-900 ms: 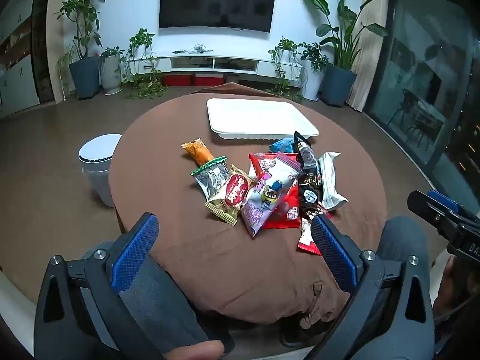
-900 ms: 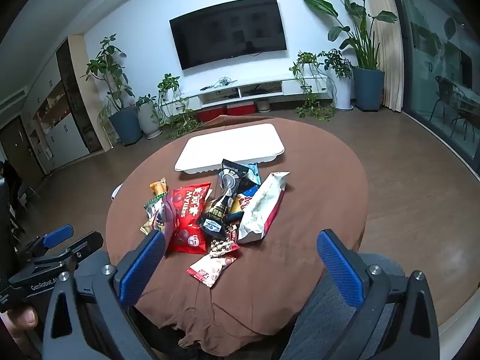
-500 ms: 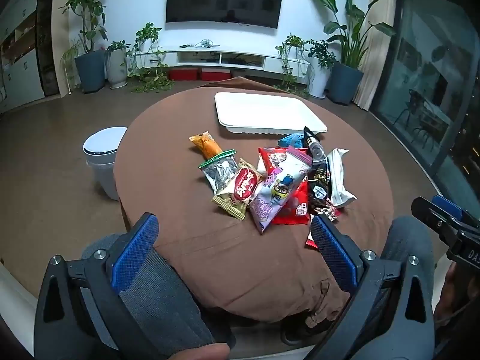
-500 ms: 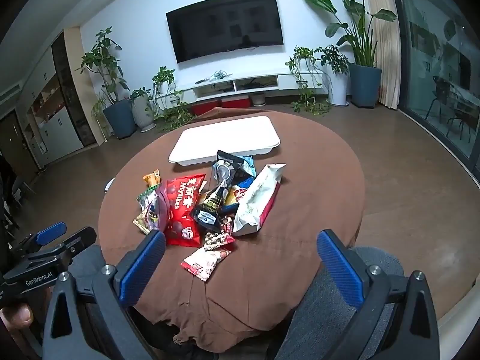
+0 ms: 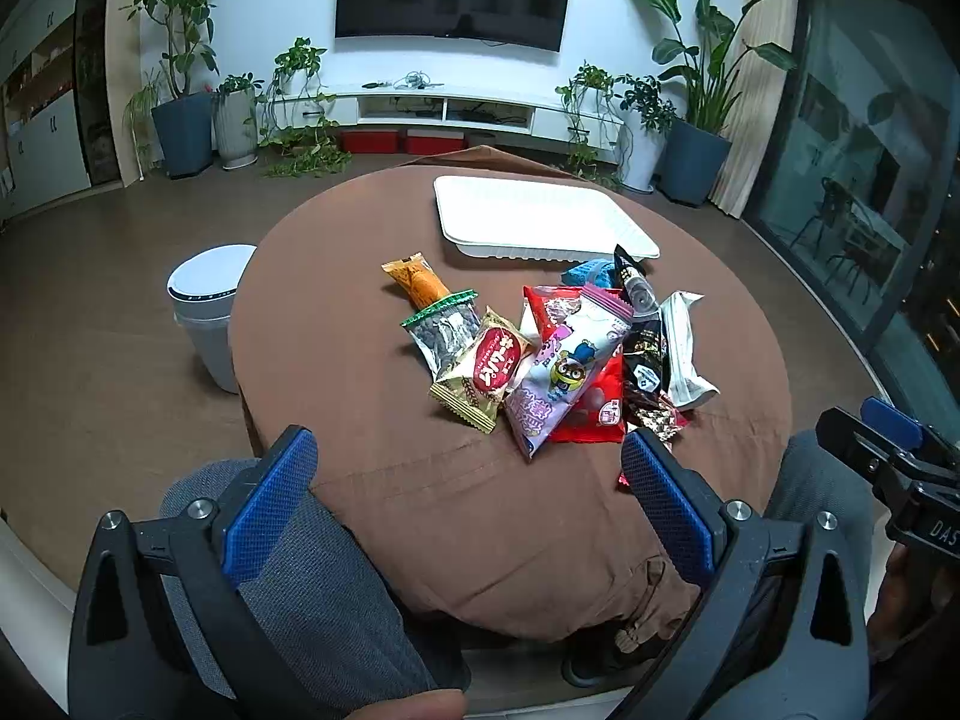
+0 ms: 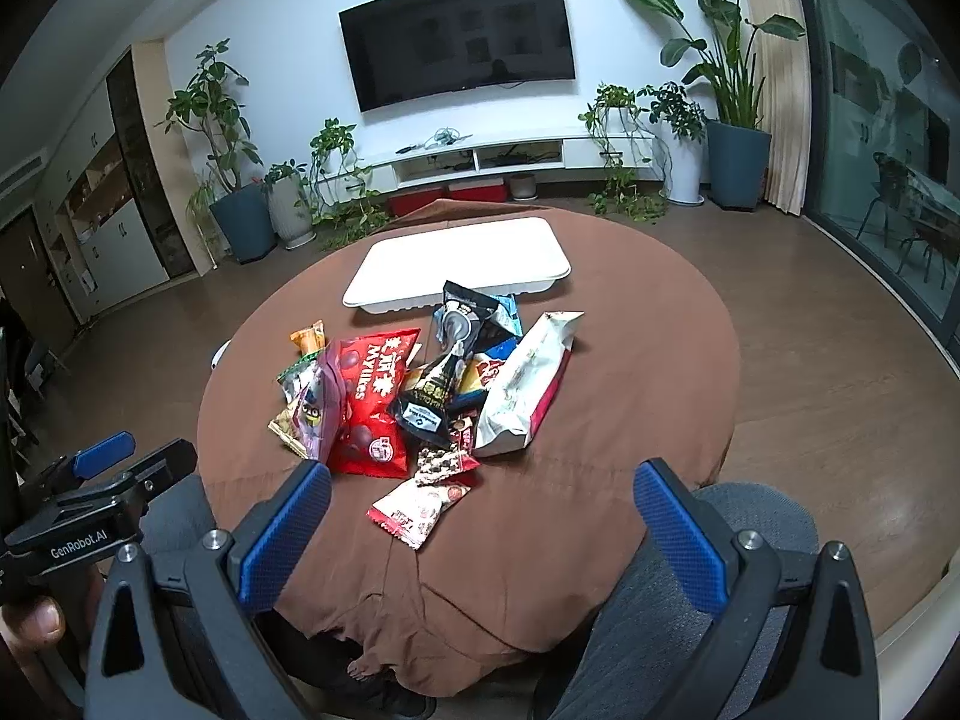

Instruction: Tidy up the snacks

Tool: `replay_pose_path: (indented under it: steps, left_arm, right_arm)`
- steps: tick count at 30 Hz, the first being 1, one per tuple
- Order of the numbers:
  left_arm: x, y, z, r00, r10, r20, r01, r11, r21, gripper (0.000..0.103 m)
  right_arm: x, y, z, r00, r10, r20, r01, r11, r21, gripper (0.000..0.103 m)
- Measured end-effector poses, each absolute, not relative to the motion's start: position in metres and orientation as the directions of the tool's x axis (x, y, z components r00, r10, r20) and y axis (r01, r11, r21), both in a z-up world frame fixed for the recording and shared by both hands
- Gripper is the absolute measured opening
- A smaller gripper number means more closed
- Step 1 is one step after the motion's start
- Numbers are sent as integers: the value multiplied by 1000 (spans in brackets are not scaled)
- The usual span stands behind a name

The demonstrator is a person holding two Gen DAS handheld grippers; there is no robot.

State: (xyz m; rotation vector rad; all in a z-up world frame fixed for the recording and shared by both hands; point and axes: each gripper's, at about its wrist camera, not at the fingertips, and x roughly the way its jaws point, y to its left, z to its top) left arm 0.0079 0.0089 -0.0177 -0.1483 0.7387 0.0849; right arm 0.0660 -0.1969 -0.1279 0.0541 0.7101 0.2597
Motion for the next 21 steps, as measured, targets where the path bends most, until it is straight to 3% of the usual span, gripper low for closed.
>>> replay_pose_path:
  steps: [21]
  left_arm:
    - [7, 9, -21, 731, 22, -681, -127, 986, -104, 103]
  right_arm:
    - [67, -193, -133, 722, 257, -643, -224, 965, 134, 103]
